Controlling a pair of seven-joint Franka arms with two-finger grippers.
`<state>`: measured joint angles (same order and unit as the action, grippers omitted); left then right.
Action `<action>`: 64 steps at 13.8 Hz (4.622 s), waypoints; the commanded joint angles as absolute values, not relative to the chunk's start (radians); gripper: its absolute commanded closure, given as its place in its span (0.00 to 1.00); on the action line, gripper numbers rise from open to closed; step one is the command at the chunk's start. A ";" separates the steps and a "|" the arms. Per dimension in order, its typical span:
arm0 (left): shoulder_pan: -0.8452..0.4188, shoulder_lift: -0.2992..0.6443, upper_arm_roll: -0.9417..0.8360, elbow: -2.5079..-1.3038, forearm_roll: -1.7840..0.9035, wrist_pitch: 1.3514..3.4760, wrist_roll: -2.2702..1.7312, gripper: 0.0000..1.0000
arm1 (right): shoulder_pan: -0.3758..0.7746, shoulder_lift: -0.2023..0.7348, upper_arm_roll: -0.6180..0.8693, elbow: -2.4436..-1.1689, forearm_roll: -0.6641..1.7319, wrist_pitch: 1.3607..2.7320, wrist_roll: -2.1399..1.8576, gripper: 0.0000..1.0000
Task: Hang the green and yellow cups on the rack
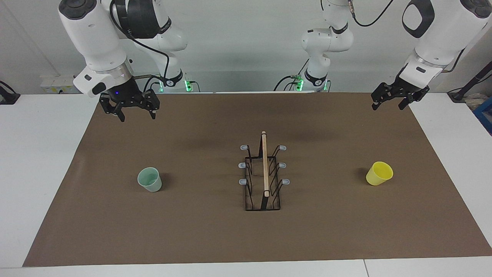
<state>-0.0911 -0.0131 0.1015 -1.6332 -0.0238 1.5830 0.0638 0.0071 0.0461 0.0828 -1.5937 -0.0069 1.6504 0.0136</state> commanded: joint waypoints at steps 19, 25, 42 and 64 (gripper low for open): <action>-0.046 0.035 0.121 -1.697 -0.072 1.666 0.041 0.00 | 0.015 0.005 0.089 -1.793 -0.151 1.779 -0.351 0.00; 0.024 0.141 0.123 -1.687 -0.173 1.776 -0.087 0.00 | 0.099 0.156 0.089 -1.810 -0.433 1.904 -0.492 0.00; 0.298 0.727 0.132 -1.192 -0.520 1.727 -0.748 0.00 | 0.261 0.477 0.091 -1.770 -1.037 1.994 -0.584 0.00; 0.262 0.431 0.135 -1.994 -1.301 2.051 -0.920 0.00 | 0.238 0.486 0.090 -1.890 -1.138 2.088 -0.663 0.00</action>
<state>0.3019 0.4734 0.1279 -1.9357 -1.2485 2.0018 -0.9328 0.2493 0.5097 0.0809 -1.8633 -1.1122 2.1042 -0.6382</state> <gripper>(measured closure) 0.000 0.000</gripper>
